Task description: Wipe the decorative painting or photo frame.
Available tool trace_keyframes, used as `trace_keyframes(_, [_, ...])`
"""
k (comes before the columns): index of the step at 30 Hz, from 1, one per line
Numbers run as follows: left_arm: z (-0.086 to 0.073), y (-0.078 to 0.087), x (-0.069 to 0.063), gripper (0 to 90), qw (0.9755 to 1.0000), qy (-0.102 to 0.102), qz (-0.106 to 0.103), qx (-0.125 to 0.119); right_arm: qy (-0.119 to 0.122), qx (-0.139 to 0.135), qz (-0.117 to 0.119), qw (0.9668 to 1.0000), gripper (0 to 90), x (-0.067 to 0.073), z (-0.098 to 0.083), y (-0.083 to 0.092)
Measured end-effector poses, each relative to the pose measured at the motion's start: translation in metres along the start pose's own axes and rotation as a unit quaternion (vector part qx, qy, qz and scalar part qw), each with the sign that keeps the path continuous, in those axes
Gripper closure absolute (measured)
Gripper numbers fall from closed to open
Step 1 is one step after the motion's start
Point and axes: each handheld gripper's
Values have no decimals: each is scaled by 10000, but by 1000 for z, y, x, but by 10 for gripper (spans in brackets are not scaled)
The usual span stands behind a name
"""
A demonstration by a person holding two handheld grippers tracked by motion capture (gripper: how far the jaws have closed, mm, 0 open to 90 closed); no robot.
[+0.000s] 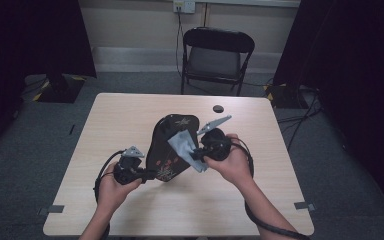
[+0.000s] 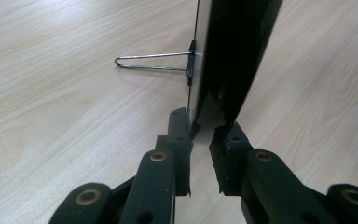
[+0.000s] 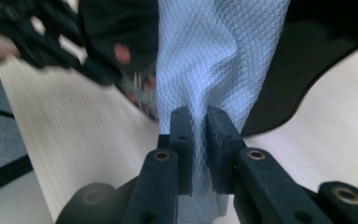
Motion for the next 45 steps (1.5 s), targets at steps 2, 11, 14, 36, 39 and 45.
trace_keyframes(2, [0,0,0,786,10000,2,0,-3,107,-93,-80,9999,822,2,14,13])
trace_keyframes(11, [0,0,0,786,10000,-2,35,-34,191,-292,-336,9988,822,7,54,36])
trace_keyframes(14, [0,0,0,786,10000,-10,36,-31,159,-283,-255,9991,822,7,50,29])
trace_keyframes(36, [0,0,1,786,10000,-22,33,4,-163,311,123,9993,822,0,-29,-47])
trace_keyframes(39, [0,0,0,786,10000,-24,33,4,-221,384,143,9989,821,-1,-38,-54])
trace_keyframes(45, [0,0,0,786,10000,-15,25,7,-321,596,214,9975,821,0,-57,-72])
Point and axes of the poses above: each handheld gripper's, and its own axes: y roughly backward along the jaws, z roughly out of its top, x roughly to its left
